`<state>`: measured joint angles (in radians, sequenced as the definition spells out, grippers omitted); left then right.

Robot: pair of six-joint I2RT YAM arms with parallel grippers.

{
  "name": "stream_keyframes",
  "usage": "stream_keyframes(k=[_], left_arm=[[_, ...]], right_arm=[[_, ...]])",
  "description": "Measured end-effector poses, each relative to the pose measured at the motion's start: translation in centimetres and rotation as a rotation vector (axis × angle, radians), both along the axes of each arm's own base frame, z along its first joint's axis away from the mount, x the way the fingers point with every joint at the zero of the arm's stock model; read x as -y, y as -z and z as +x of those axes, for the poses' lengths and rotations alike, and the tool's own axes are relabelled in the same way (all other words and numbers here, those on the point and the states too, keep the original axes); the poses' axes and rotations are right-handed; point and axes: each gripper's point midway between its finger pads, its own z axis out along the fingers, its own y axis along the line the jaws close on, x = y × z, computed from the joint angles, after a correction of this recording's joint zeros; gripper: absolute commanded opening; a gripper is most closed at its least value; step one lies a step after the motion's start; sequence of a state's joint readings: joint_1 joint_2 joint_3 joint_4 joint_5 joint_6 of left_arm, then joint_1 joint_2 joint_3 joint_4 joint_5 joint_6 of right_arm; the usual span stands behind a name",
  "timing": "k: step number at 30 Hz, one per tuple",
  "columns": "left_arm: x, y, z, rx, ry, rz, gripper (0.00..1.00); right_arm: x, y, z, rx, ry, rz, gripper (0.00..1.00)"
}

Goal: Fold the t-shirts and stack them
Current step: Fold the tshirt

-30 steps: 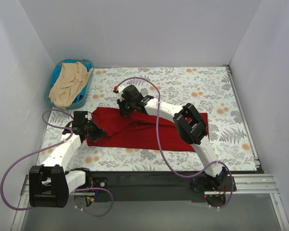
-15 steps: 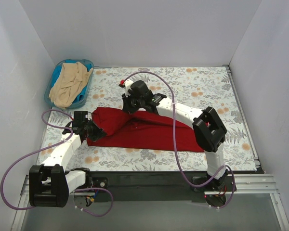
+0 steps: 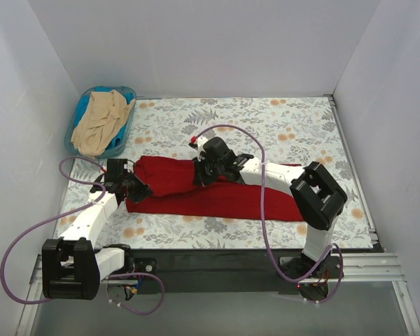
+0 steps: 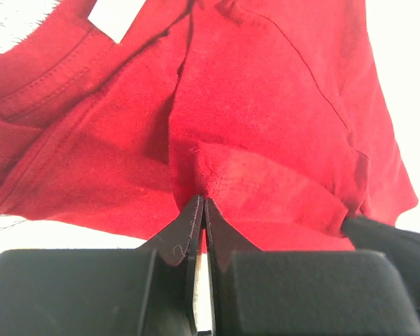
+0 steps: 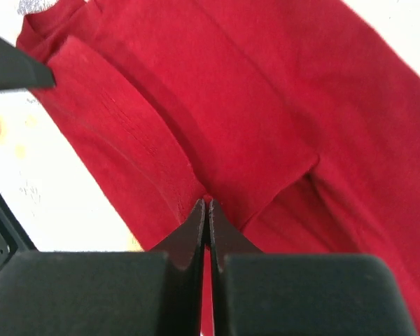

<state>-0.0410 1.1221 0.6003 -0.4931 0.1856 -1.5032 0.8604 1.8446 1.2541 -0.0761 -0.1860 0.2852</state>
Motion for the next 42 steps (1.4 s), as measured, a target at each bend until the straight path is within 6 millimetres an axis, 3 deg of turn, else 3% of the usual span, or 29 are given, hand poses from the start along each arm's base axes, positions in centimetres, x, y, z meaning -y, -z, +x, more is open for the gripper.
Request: stream_keyframes(k=[6, 14, 21, 24, 31, 34, 36, 40, 42], left_arm=[[-0.6, 0.4, -0.2, -0.018, -0.023, 0.031, 0.00], [-1.0, 0.5, -0.3, -0.024, -0.036, 0.049, 0.00], [-1.1, 0.7, -0.2, -0.026, -0.040, 0.054, 0.00], [-1.1, 0.7, -0.2, -0.026, -0.040, 0.054, 0.02], [-1.4, 0.8, -0.3, -0.030, -0.041, 0.071, 0.37], [-1.8, 0.0, -0.1, -0.019, -0.051, 0.095, 0.41], [-2.1, -1.3, 0.4, 0.015, -0.055, 0.110, 0.40], [-1.9, -5.0, 2.4, 0.133, -0.045, 0.106, 0.32], [-1.3, -5.9, 3.2, 0.163, -0.029, 0.094, 0.26]], right_arm=[[0.2, 0.7, -1.9, -0.032, 0.005, 0.027, 0.02], [-1.9, 0.6, -4.6, -0.038, -0.041, 0.060, 0.02], [-2.3, 2.1, -4.7, -0.048, -0.022, 0.038, 0.03], [-2.0, 3.1, -4.7, -0.060, -0.014, 0.018, 0.10], [-1.9, 3.4, -4.7, -0.057, -0.017, 0.009, 0.51], [-1.4, 2.7, -4.6, -0.032, -0.013, 0.004, 0.55], [-0.9, 1.1, -4.4, -0.001, 0.002, 0.007, 0.54], [0.1, -3.2, -2.5, 0.102, 0.062, 0.036, 0.37], [0.0, -4.7, -0.8, 0.129, 0.094, 0.050, 0.30]])
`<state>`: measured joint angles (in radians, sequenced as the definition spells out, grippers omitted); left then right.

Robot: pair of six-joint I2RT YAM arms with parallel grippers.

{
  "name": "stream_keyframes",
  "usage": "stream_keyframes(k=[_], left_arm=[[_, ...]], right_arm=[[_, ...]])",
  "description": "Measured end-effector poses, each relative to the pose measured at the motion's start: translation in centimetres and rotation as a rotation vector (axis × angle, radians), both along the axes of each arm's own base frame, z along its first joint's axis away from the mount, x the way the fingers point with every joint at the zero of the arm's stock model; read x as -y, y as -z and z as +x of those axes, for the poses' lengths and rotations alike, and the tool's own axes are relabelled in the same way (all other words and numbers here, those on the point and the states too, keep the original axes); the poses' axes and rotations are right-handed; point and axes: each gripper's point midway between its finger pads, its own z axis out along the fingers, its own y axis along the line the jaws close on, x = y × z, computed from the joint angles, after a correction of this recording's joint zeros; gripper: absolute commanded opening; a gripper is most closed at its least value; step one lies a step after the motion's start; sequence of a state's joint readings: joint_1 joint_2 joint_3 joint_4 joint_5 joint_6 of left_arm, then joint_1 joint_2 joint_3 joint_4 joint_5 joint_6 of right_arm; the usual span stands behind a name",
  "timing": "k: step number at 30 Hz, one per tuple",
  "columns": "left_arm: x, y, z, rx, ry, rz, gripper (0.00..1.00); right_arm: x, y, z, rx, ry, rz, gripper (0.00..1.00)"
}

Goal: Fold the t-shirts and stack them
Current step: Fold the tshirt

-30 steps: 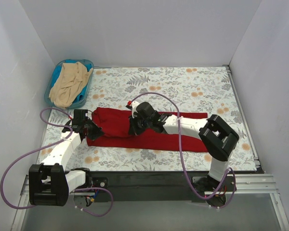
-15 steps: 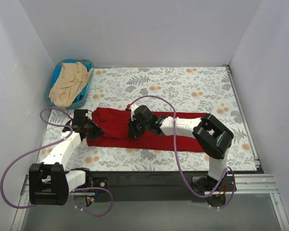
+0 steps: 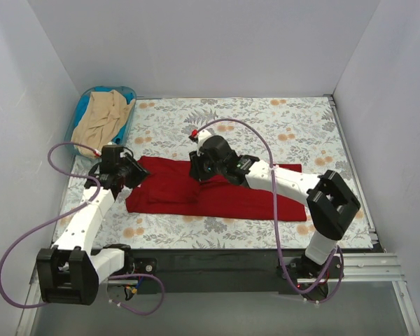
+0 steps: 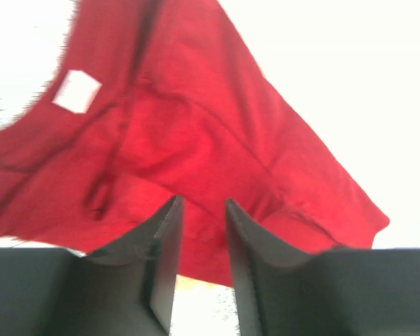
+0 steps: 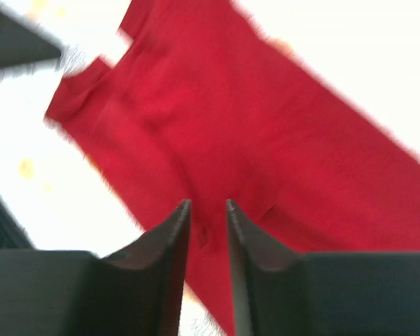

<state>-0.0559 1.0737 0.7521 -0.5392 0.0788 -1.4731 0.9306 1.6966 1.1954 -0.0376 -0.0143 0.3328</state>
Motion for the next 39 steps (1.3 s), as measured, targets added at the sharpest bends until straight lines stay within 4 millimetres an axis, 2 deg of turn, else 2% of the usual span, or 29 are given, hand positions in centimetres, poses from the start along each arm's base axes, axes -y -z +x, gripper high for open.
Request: stream_keyframes(k=[2, 4, 7, 11, 13, 18, 23, 26, 32, 35, 39], left_arm=[[1.3, 0.2, 0.6, -0.002, 0.034, -0.014, 0.24], [3.0, 1.3, 0.8, -0.036, 0.075, -0.029, 0.22], [5.1, 3.5, 0.9, -0.099, 0.119, -0.050, 0.21], [6.4, 6.4, 1.0, -0.181, 0.125, -0.065, 0.20], [6.4, 7.1, 1.2, -0.200, 0.107, -0.070, 0.20], [6.3, 8.2, 1.6, -0.220, 0.069, -0.073, 0.20], [6.1, 8.7, 1.6, -0.230, 0.057, -0.066, 0.20], [6.0, 8.7, 1.7, -0.228, 0.052, -0.056, 0.20], [5.5, 8.3, 2.6, -0.224, 0.028, -0.027, 0.19], [5.1, 8.8, 3.5, -0.237, -0.008, -0.006, 0.19], [5.0, 10.5, 4.6, -0.294, -0.043, 0.021, 0.18]], right_arm=[[0.2, -0.4, 2.4, 0.020, 0.040, -0.003, 0.21], [0.3, 0.5, 4.5, 0.021, 0.074, -0.027, 0.17], [0.9, 4.5, 6.2, -0.018, 0.106, -0.100, 0.14], [1.7, 11.0, 5.3, -0.110, 0.094, -0.219, 0.13], [1.4, 10.5, 5.7, -0.093, 0.095, -0.210, 0.13], [1.5, 10.8, 5.8, -0.085, 0.107, -0.222, 0.14], [1.9, 10.2, 5.7, -0.075, 0.108, -0.233, 0.18], [2.0, 8.6, 5.3, -0.071, 0.091, -0.219, 0.19], [2.1, 3.8, 5.6, 0.002, 0.083, -0.150, 0.20], [4.3, 3.1, 5.7, 0.005, 0.122, -0.140, 0.20], [10.7, 4.6, 6.5, -0.045, 0.263, -0.181, 0.21]])
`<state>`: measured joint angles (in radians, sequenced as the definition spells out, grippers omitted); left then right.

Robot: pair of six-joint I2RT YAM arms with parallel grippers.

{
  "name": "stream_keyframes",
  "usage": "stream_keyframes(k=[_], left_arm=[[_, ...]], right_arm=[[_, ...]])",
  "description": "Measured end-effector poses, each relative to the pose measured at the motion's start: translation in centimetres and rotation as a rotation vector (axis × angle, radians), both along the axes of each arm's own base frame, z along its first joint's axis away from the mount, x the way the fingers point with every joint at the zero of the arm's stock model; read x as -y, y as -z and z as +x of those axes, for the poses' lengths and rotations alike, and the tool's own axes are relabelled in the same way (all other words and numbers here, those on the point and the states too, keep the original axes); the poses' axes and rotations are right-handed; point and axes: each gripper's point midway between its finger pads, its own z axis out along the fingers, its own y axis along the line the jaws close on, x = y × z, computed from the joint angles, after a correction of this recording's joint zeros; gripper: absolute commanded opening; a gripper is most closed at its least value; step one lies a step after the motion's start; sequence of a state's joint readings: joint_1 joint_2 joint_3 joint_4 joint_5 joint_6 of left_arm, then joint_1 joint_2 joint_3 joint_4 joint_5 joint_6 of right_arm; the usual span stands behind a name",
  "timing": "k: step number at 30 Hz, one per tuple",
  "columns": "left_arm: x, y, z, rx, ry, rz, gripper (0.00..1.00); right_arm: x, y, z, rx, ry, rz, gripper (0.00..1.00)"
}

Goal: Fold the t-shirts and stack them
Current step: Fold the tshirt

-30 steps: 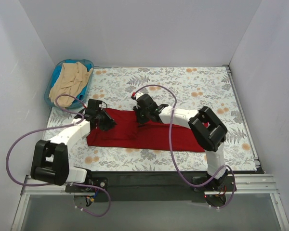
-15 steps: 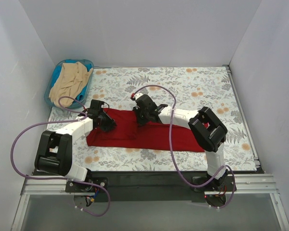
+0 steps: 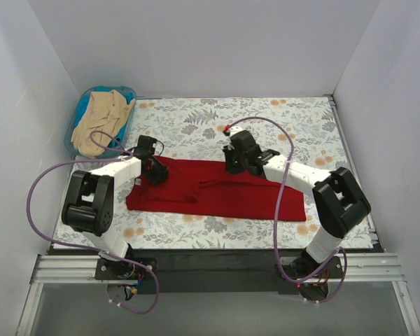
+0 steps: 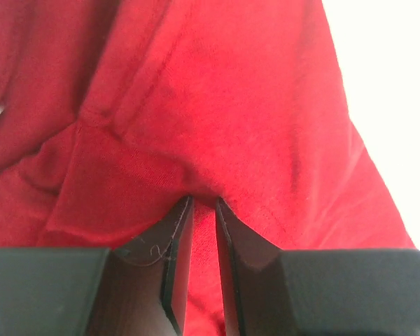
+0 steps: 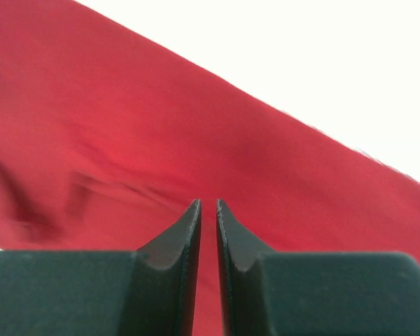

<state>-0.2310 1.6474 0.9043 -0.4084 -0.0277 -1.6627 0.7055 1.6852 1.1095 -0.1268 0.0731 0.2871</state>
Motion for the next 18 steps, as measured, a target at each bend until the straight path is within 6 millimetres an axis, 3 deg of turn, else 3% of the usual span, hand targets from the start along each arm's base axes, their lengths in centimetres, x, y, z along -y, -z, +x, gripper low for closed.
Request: stream_keyframes(k=[4, 7, 8, 10, 13, 16, 18], left_arm=[[1.3, 0.0, 3.6, 0.020, 0.015, 0.017, 0.17], [2.9, -0.1, 7.4, 0.054, 0.057, 0.029, 0.18], [3.5, -0.1, 8.9, 0.066, 0.079, 0.036, 0.22], [4.7, -0.3, 12.7, 0.118, 0.139, 0.051, 0.38], [8.1, -1.0, 20.0, 0.236, 0.289, 0.038, 0.45], [11.9, -2.3, 27.2, 0.396, 0.424, -0.020, 0.55], [13.0, -2.6, 28.6, 0.450, 0.472, -0.043, 0.59]], right_arm=[[6.4, 1.1, 0.2, -0.032, 0.166, -0.033, 0.24], [9.7, 1.0, 0.0, -0.037, 0.259, -0.041, 0.24], [10.5, 0.9, -0.1, -0.037, 0.284, -0.038, 0.24], [12.3, 0.8, -0.3, -0.042, 0.336, -0.032, 0.24], [14.5, 0.7, -0.9, -0.042, 0.404, -0.028, 0.29], [15.4, 0.5, -1.7, -0.042, 0.422, -0.039, 0.35], [15.8, 0.6, -1.8, -0.045, 0.428, -0.046, 0.38]])
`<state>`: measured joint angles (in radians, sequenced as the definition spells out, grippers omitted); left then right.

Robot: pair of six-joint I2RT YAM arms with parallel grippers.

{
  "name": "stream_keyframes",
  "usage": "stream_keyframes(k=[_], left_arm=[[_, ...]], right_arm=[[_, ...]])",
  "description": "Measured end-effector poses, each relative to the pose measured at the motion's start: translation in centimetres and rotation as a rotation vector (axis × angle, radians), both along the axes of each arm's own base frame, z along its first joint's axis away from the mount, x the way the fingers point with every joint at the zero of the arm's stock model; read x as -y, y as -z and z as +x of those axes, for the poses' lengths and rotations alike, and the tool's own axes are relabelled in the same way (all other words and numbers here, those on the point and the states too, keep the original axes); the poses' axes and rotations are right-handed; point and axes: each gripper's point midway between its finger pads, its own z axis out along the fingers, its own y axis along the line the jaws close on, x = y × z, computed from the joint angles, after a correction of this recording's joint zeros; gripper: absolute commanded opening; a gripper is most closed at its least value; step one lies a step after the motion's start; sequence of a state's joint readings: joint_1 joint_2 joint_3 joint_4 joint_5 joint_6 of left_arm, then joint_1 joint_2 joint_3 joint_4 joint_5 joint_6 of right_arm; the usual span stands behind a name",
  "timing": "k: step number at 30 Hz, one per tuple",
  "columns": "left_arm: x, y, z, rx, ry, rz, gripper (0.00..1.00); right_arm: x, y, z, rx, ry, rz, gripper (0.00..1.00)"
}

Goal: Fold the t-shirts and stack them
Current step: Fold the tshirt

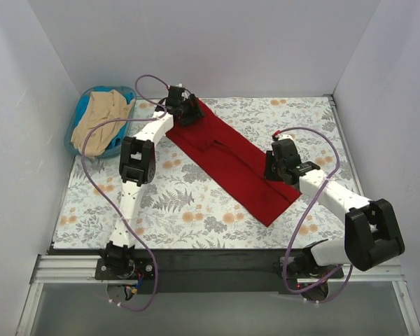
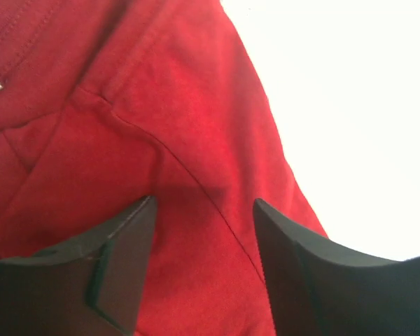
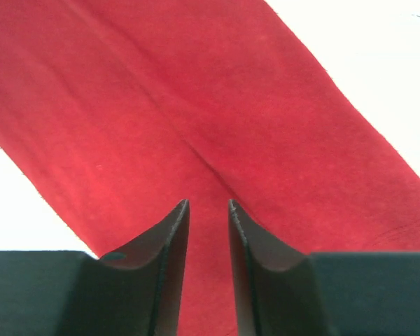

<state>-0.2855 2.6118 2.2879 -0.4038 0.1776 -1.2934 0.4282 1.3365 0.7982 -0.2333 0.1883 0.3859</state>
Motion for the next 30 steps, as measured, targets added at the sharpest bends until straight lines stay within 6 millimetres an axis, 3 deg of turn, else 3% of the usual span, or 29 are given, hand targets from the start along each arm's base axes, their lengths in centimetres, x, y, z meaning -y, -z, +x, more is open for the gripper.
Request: stream_keyframes(k=[2, 3, 8, 12, 16, 19, 24, 27, 30], left_arm=[[0.2, -0.9, -0.2, 0.015, 0.022, -0.008, 0.60], [0.2, -1.4, -0.4, 0.025, 0.028, -0.009, 0.60], [-0.2, -7.1, -2.1, 0.090, 0.036, -0.025, 0.59], [-0.8, -12.8, -4.7, 0.174, 0.038, -0.060, 0.58], [-1.1, -16.0, -7.4, 0.212, 0.040, -0.113, 0.56], [-1.3, -15.9, -9.3, 0.187, 0.031, -0.145, 0.56], [-2.0, -14.2, -12.4, 0.103, -0.002, -0.168, 0.55], [-2.8, -14.2, -14.4, 0.066, -0.025, -0.168, 0.55], [-3.5, -15.2, -16.0, 0.059, -0.048, -0.165, 0.55]], right_arm=[[0.6, 0.6, 0.1, -0.017, 0.010, -0.013, 0.39], [0.9, 1.0, 0.1, -0.030, 0.012, -0.024, 0.47], [1.6, 3.7, 0.2, -0.110, -0.002, -0.080, 0.65], [1.7, 5.2, 0.0, -0.154, -0.034, -0.119, 0.72], [1.8, 6.4, -0.1, -0.190, -0.064, -0.148, 0.72], [1.4, 6.4, -0.2, -0.193, -0.079, -0.142, 0.72], [0.0, 6.5, -1.2, -0.176, -0.077, -0.136, 0.72], [-3.5, 6.4, -3.5, -0.173, -0.112, -0.101, 0.72], [-8.7, 6.1, -6.7, -0.179, -0.180, -0.033, 0.72]])
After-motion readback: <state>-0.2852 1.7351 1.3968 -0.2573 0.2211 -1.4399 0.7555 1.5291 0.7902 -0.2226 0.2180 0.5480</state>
